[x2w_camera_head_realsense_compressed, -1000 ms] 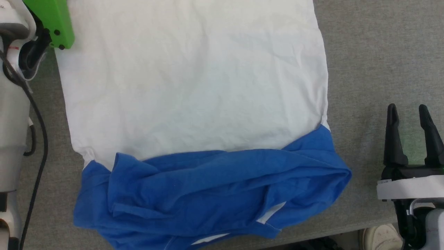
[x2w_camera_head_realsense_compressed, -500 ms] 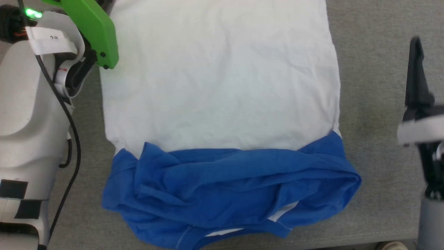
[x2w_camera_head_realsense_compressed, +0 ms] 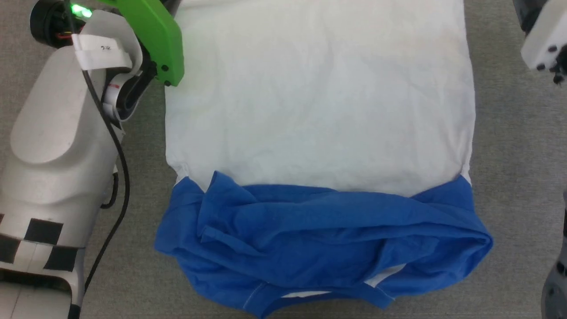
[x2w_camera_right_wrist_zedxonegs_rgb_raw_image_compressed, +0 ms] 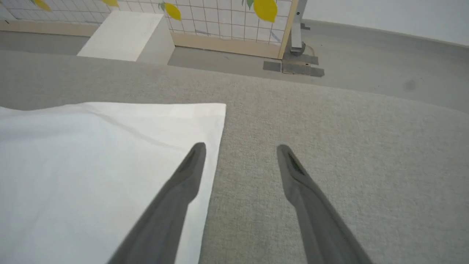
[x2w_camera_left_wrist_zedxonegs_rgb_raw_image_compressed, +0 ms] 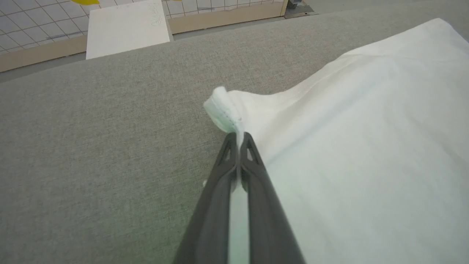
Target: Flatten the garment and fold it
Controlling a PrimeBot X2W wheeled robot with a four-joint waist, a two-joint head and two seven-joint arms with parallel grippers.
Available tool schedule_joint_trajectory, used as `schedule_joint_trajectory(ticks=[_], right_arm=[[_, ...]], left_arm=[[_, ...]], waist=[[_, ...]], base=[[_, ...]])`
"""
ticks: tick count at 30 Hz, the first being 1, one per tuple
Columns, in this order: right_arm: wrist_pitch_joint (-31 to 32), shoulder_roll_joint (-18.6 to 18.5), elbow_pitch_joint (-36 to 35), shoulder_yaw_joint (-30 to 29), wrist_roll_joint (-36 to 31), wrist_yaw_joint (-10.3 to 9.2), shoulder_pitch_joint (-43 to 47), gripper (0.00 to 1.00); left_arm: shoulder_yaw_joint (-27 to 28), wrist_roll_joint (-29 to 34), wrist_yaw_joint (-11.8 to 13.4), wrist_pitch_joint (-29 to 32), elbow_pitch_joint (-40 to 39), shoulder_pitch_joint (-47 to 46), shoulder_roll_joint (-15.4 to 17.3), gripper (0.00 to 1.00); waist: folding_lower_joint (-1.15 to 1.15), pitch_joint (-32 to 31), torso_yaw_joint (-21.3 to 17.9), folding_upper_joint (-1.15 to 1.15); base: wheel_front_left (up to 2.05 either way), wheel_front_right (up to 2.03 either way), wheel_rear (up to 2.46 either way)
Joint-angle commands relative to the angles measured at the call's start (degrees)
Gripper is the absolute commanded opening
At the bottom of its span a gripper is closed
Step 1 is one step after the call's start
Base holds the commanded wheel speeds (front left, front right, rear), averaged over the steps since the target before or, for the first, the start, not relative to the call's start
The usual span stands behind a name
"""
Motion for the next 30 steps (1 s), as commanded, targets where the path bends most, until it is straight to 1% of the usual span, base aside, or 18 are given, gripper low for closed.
schedule_joint_trajectory(ticks=[1, 7, 10, 18, 19, 20, 21, 22, 23, 26, 30], right_arm=[[0.5, 0.2, 1.5, 0.1, -1.2, -0.08, -2.2, 1.00], [2.0, 2.1, 10.7, -0.8, -5.3, -0.08, -9.3, 1.00], [1.9, 2.4, 13.9, -1.5, -7.4, -0.08, -11.4, 1.00], [-0.6, 2.9, 20.3, -5.8, -12.3, -0.08, -15.6, 1.00], [-0.6, 3.4, 22.4, -7.2, -13.3, -0.08, -16.5, 1.00], [-0.6, 3.6, 22.9, -7.5, -13.5, -0.08, -16.8, 0.87], [-0.4, 3.8, 23.5, -7.8, -13.5, -0.08, -17.1, 0.42], [-0.3, 3.8, 23.9, -8.0, -13.7, -0.08, -17.3, 0.26], [-0.5, 3.9, 24.2, -8.1, -13.8, -0.08, -17.5, 0.00], [-1.6, 3.5, 24.7, -9.1, -14.3, -0.08, -17.9, 0.00], [-4.8, 3.4, 24.8, -9.7, -15.2, -0.08, -18.5, 0.00]], left_arm=[[-0.3, 0.2, -0.3, -0.3, 0.2, -1.3, -0.6, 0.00], [-1.7, 0.0, -0.5, -1.3, 1.0, -3.4, -2.3, 0.00], [-2.3, -0.2, -0.6, -1.8, 1.4, -4.3, -3.0, 0.00], [-4.1, -0.7, -0.9, -3.2, 2.6, -6.2, -4.1, 0.00], [-4.6, -1.0, -1.0, -3.6, 3.0, -6.8, -4.2, 0.00], [-4.7, -1.0, -1.0, -3.7, 3.2, -6.9, -4.2, 0.00], [-4.9, -1.1, -1.0, -3.9, 3.4, -7.1, -4.2, 0.00], [-5.0, -1.2, -1.0, -4.0, 3.5, -7.2, -4.2, 0.00], [-5.2, -1.4, -1.0, -4.1, 3.8, -7.4, -4.2, 0.00], [-5.5, -1.7, -1.1, -4.6, 4.4, -7.7, -4.2, 0.00], [-5.6, -1.9, -1.1, -6.4, 5.1, -8.3, -3.8, 0.00]], waist=[[-0.01, 0.9, 0.9, 0.00], [-0.01, 3.2, 2.9, 0.00], [-0.01, 4.2, 4.0, 0.00], [-0.01, 6.5, 6.8, 0.00], [-0.01, 7.1, 7.3, 0.00], [-0.01, 7.2, 7.4, 0.00], [-0.01, 7.3, 7.5, 0.00], [-0.01, 7.3, 7.5, 0.00], [-0.01, 7.4, 7.6, 0.00], [-0.01, 7.3, 7.6, 0.00], [-0.01, 7.0, 7.3, 0.00]], base=[[0.00, 0.00, 0.00], [0.00, 0.00, 0.00], [0.00, 0.00, 0.00], [0.00, 0.00, 0.00], [0.00, 0.00, 0.00], [0.00, 0.00, 0.00], [0.00, 0.00, 0.00], [0.00, 0.00, 0.00], [0.00, 0.00, 0.00], [0.00, 0.00, 0.00], [0.00, 0.00, 0.00]])
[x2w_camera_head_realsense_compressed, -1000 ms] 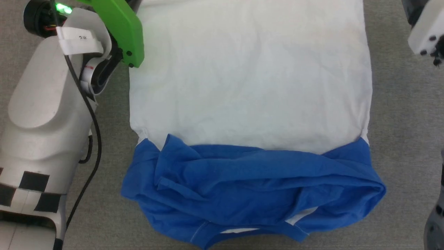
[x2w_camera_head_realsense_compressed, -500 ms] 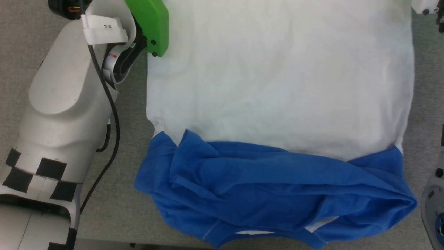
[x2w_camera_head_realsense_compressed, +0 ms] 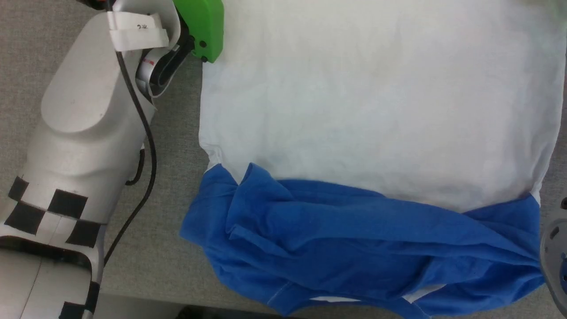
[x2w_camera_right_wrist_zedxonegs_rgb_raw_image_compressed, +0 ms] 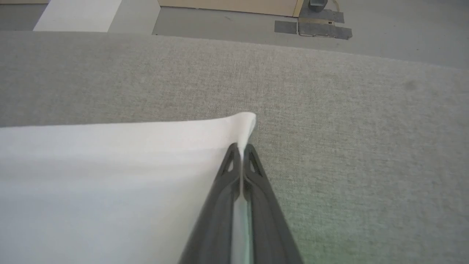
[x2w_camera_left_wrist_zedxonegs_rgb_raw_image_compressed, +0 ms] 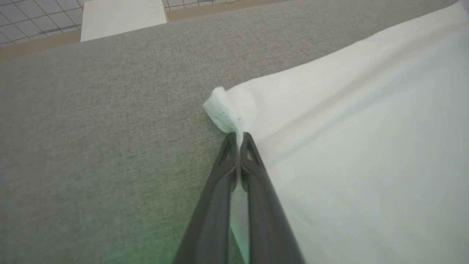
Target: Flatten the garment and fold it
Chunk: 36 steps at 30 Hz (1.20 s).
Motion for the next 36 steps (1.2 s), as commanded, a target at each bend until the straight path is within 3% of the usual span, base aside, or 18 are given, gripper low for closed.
schedule_joint_trajectory(ticks=[1, 11, 16, 27, 36], right_arm=[[-1.5, -0.1, 0.4, -0.3, -0.1, -0.09, -0.6, 0.00], [-8.1, -3.2, 0.4, 2.6, 5.5, -0.09, 1.9, 0.00], [-11.7, -5.7, -1.7, 5.3, 11.0, -0.09, 6.5, 0.00], [-15.2, -8.0, -8.3, 9.9, 19.8, -0.09, 20.1, 0.00], [-16.5, -7.3, -15.8, 9.8, 25.6, -0.09, 34.6, 0.00]], left_arm=[[0.0, -0.7, -0.3, -1.0, 0.6, -1.0, 0.7, 0.00], [1.6, -0.7, -0.3, -11.4, 1.4, -0.4, 2.3, 0.00], [1.7, -0.6, -0.4, -17.4, 0.9, 2.7, 4.0, 0.00], [-1.2, -1.8, -0.3, -21.1, -5.4, 13.9, 6.7, 0.00], [-1.9, -3.3, 3.1, -22.0, -16.3, 28.2, 9.8, 0.00]], waist=[[0.00, -0.3, -0.3, 0.00], [0.00, -4.6, -1.1, 0.00], [0.00, -9.8, -1.6, 0.00], [0.00, -19.5, -0.9, 0.00], [0.00, -27.1, -0.2, 0.00]], base=[[0.00, 0.00, 0.00], [0.00, 0.00, 0.00], [0.00, 0.00, 0.00], [0.00, 0.00, 0.00], [0.00, 0.00, 0.00]])
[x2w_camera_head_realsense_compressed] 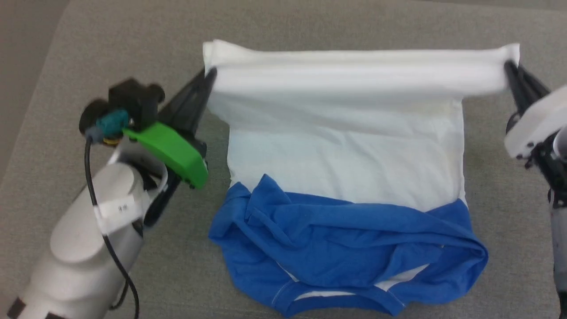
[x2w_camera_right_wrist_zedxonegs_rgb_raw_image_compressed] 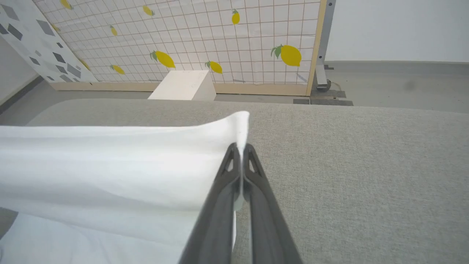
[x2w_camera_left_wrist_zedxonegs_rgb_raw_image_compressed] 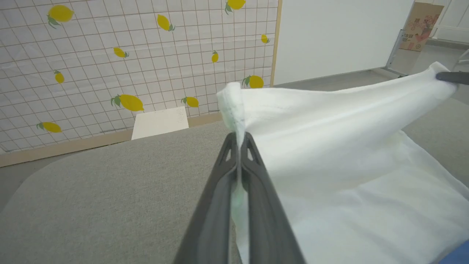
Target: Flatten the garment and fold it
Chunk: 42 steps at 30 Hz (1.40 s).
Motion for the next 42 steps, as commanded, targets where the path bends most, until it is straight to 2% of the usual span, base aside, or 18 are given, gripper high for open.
schedule_joint_trajectory(ticks=[1, 7, 13, 19, 23, 28, 40, 42], right_arm=[[-0.4, 0.2, -1.2, -0.5, 0.8, -0.10, 2.6, 0.00], [-0.5, 2.1, -7.4, -3.2, 3.0, -0.10, 13.2, 0.00], [0.4, 5.7, -13.6, -7.0, 4.0, -0.10, 22.8, 0.00], [0.8, 9.5, -18.2, -9.8, 4.4, -0.10, 30.4, 0.00], [1.4, 11.2, -19.7, -10.8, 4.9, -0.10, 35.4, 0.00], [2.1, 12.2, -19.4, -10.9, 4.4, -0.10, 39.9, 0.00], [2.8, 12.7, -16.4, -11.3, 1.3, -0.10, 43.1, 0.00], [2.4, 12.7, -15.3, -11.2, 1.5, -0.10, 42.8, 0.06]], left_arm=[[0.1, -0.6, 0.9, -0.4, -1.4, 2.6, 0.9, 0.00], [-0.4, -1.1, 4.3, -0.3, -8.7, 11.7, 3.0, 0.00], [0.9, -2.4, 8.9, -1.4, -16.2, 21.3, 5.1, 0.00], [1.9, -4.3, 13.3, -2.8, -21.8, 30.6, 5.8, 0.00], [1.2, -5.3, 14.9, -2.6, -22.9, 35.6, 5.9, 0.00], [-0.5, -6.6, 15.3, -1.4, -21.5, 39.1, 5.5, 0.00], [-3.5, -11.3, 13.0, 4.4, -16.2, 41.2, 4.9, 0.00], [-3.4, -11.9, 12.8, 4.3, -14.9, 40.9, 4.2, 0.00]], waist=[[0.01, -4.6, 0.7, 0.00], [0.01, -8.7, 1.3, 0.00], [0.01, -10.6, 0.8, 0.00], [0.01, -12.3, 0.1, 0.00], [0.01, -13.1, -0.2, 0.00], [0.01, -13.5, -0.3, 0.00], [0.01, -14.0, -0.2, 0.00], [0.01, -14.1, -0.2, 0.00]], base=[[0.00, 0.00, 0.00], [0.00, 0.00, 0.00], [0.00, 0.00, 0.00], [0.00, 0.00, 0.00], [0.00, 0.00, 0.00], [0.00, 0.00, 0.00], [0.00, 0.00, 0.00], [0.00, 0.00, 0.00]])
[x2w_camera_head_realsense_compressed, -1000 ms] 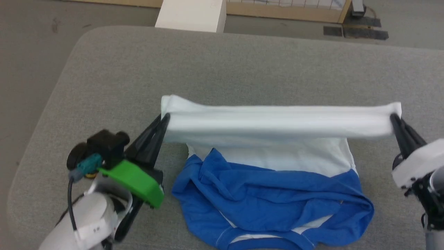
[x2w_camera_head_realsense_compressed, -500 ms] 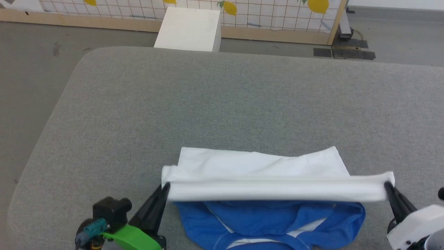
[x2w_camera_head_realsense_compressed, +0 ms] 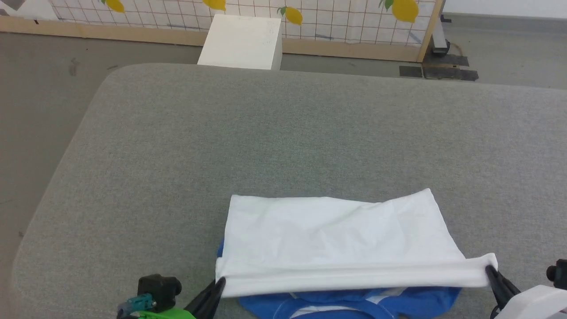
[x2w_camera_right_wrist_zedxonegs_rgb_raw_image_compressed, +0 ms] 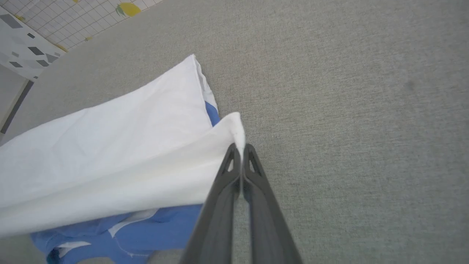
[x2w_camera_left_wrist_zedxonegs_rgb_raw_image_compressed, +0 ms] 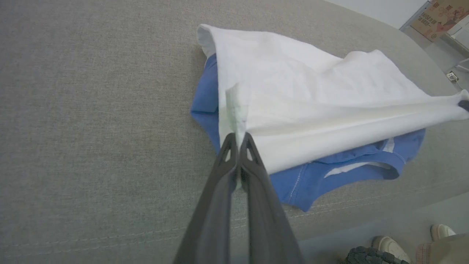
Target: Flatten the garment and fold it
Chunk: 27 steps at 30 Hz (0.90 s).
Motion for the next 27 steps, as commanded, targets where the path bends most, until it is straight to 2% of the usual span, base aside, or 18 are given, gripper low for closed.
schedule_joint_trajectory(ticks=[1, 3, 4, 5, 11, 12, 13, 21, 27], right_arm=[[-0.6, -0.1, 0.9, -0.3, -0.2, -0.11, 0.0, 0.17], [-1.2, -0.1, 2.1, -0.3, -0.1, -0.11, -0.4, 0.45], [-1.4, -0.1, 2.7, -0.3, -0.1, -0.11, -0.6, 0.80], [-1.7, -0.1, 3.2, -0.2, -0.3, -0.11, -0.9, 1.00], [-3.0, -0.1, 4.9, 0.7, -0.5, -0.11, -2.7, 1.00], [-3.2, -0.1, 5.1, 0.8, -0.5, -0.11, -3.0, 1.00], [-3.4, -0.1, 5.3, 1.0, -0.5, -0.11, -3.1, 1.00], [-4.4, -0.1, 4.5, 1.2, 0.0, -0.11, -2.7, 1.00], [-3.7, -0.1, 2.0, 1.2, 0.2, -0.11, -1.9, 1.00]], left_arm=[[0.3, -0.7, -0.4, -0.1, 1.2, 0.0, -0.3, 0.00], [0.7, -1.6, -0.5, -0.5, 2.7, -0.4, -1.2, 0.00], [0.7, -1.8, -0.5, -0.4, 3.4, -0.6, -1.5, 0.00], [0.5, -1.8, -0.7, -0.3, 4.4, -1.0, -1.7, 0.00], [0.8, -2.6, -1.2, -1.0, 8.7, -2.9, -3.5, 0.49], [1.0, -2.7, -1.3, -1.3, 9.3, -3.1, -3.8, 0.94], [1.1, -2.8, -1.4, -1.7, 9.8, -3.3, -4.1, 1.00], [2.7, -3.3, -1.0, -5.3, 9.0, -2.6, -5.0, 1.00], [6.4, -0.8, 2.7, -11.2, 3.4, -0.7, -4.1, 1.00]], waist=[[0.01, -0.2, 0.0, 0.00], [0.01, -0.3, 0.0, 0.00], [0.01, -0.3, 0.0, 0.00], [0.01, -0.2, 0.0, 0.00], [0.01, 0.8, -0.2, 0.00], [0.01, 0.8, -0.2, 0.00], [0.01, 0.8, -0.2, 0.00], [0.01, -0.7, -0.5, 0.00], [0.01, -1.8, -0.3, 0.00]], base=[[0.00, 0.00, 0.00], [0.00, 0.00, 0.00], [0.00, 0.00, 0.00], [0.00, 0.00, 0.00], [0.00, 0.00, 0.00], [0.00, 0.00, 0.00], [0.00, 0.00, 0.00], [0.00, 0.00, 0.00], [0.00, 0.00, 0.00]])
